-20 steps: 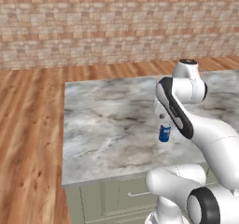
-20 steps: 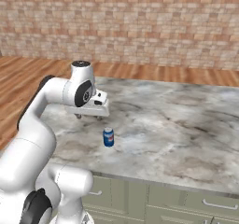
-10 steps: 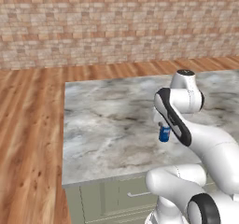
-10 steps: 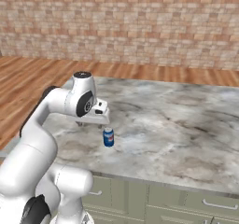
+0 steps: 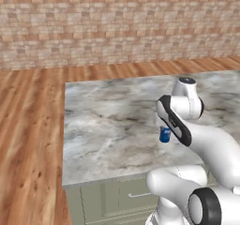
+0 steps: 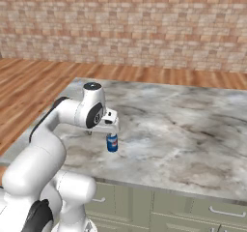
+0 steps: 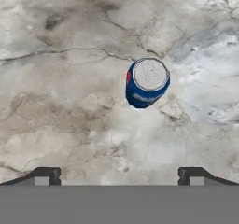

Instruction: Pick the can from the counter and place it in the open cabinet.

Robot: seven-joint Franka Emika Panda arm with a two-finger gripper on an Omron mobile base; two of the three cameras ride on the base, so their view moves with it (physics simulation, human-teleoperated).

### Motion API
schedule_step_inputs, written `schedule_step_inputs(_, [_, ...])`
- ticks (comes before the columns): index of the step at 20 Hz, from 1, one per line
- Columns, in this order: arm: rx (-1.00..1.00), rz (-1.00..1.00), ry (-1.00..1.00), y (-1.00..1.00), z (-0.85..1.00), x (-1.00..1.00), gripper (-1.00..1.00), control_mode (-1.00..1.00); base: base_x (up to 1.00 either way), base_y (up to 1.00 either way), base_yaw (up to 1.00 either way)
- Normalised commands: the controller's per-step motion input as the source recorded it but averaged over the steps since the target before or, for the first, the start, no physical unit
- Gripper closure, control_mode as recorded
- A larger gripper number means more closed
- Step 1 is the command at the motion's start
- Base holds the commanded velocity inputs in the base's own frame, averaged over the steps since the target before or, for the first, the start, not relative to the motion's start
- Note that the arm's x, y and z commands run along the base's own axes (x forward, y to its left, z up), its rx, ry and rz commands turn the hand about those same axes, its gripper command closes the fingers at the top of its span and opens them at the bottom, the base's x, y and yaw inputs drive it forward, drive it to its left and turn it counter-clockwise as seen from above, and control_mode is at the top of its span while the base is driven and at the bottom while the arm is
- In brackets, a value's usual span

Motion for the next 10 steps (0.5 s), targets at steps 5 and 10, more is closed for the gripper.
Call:
schedule_step_inputs(5, [0.0, 0.0, 0.0, -0.22, -0.26, 0.29, -1.0, -1.0, 0.0, 0.0, 0.0])
schedule_step_inputs(10, [0.0, 0.0, 0.0, -0.11, -0.31, 0.15, -1.0, -1.0, 0.0, 0.0, 0.0])
